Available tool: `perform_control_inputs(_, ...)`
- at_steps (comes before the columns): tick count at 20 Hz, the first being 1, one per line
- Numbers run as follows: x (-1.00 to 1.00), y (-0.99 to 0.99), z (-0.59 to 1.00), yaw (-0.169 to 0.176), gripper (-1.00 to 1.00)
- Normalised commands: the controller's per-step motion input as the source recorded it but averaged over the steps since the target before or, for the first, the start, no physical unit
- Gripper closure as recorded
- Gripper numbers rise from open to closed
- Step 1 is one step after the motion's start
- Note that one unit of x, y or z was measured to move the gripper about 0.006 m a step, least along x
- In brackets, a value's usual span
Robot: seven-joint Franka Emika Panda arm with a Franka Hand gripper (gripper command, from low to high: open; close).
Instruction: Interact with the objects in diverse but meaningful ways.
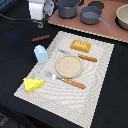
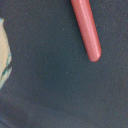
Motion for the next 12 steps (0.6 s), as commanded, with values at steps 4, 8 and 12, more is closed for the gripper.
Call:
perform_control_inputs(4, -0.28, -0.14, -0.54, 0.102, -1.0)
perform_control_inputs(8, -0.27, -0.05, -0.48, 0.094, -1.0)
perform_control_inputs(12, -0.18, -0.06, -0.41, 0.059, -1.0)
